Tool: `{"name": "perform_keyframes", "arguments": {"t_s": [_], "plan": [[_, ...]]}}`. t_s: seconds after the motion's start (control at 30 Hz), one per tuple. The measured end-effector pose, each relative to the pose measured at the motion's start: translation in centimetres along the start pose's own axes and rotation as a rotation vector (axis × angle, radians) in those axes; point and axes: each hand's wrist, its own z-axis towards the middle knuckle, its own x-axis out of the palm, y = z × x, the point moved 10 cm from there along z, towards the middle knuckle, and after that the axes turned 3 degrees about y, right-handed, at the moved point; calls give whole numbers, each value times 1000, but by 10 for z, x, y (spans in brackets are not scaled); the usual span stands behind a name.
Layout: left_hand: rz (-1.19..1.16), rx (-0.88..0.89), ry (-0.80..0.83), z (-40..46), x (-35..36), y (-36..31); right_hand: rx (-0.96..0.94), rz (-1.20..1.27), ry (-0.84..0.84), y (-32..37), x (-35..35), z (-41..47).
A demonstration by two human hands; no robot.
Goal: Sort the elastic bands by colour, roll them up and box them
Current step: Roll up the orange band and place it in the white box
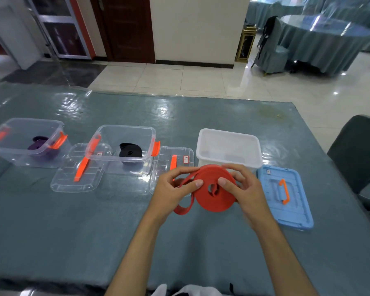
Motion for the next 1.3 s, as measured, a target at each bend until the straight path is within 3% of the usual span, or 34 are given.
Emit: {"name": "perform_keyframes", "arguments": {"t_s": [0.23,0.57,0.83,0.97,1.17,1.3], "plan": [[11,7,-63,1,-7,6,183,21,123,-23,-3,2],[-58,-61,-97,5,-9,26,163,108,-57,-32,-17,9],[-49,-66,-194,17,-10,39,227,171,-27,-47,-18,17],[-138,-80,-296,21,-8,51,209,216,-134,-53,-28,26],[-202,-95,-215,39,12,56,191,349,-300,-61,-47,46],[-302,-159,-293,65,21,64,198,386,-370,-70,-56,62]]}}
